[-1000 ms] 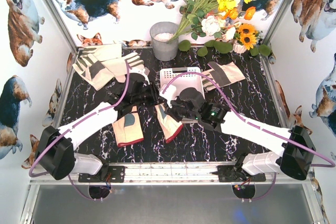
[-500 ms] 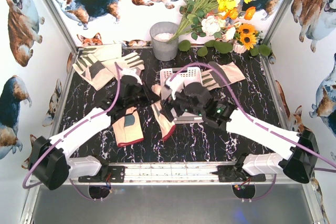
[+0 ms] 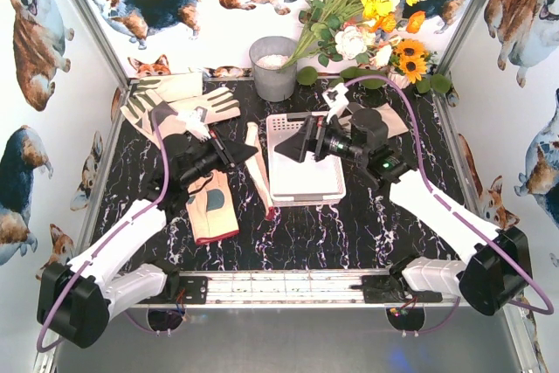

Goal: Put the gloves into the storage basket
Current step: Pair the glove with the glove.

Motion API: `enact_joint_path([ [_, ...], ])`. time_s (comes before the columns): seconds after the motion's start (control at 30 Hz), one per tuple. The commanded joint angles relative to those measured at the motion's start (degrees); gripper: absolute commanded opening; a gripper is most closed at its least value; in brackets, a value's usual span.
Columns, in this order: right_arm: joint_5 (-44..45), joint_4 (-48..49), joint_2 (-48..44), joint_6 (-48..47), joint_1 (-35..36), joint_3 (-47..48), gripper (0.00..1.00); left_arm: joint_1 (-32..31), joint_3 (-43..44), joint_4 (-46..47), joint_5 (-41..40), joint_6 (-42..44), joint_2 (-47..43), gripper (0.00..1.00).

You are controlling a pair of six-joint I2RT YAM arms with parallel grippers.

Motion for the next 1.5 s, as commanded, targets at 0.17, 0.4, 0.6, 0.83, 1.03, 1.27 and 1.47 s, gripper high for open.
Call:
enact_joint_path([
  [0.17, -11.54, 20.58, -0.62, 17.44, -1.75, -2.37, 0.98, 0.94, -0.65, 26.73, 6.08, -12.13, -3.22, 0.0],
  [0.4, -13.49, 27.45, 0.64, 21.75, -1.75, -3.81, 0.99, 0.86, 0.93, 32.0, 5.57, -15.61, -5.26, 0.0],
  [0.6, -14.35, 31.37, 1.16, 24.25, -1.73, -5.94, 0.99, 0.87, 1.65, 36.12, 4.98, -17.55, -6.21, 0.0],
  [0.83, -19.93, 35.57, 2.67, 27.23, -1.36, -5.59, 0.98, 0.91, 1.78, 38.63, 4.63, -18.05, -6.24, 0.0],
  [1.03, -23.81, 43.63, 4.64, 31.9, 0.14, -3.68, 0.88, 0.85, 0.93, 39.19, 4.44, -18.25, -6.14, 0.0],
  [1.27, -21.74, 42.18, 5.06, 30.49, 0.58, -2.97, 0.28, 0.9, -0.78, 34.92, 2.89, -15.94, -7.46, 0.0],
  [1.47, -17.4, 31.26, 0.73, 22.54, 0.61, -3.28, 0.0, 0.99, -1.03, 23.95, 1.06, -11.35, -10.28, 0.27],
])
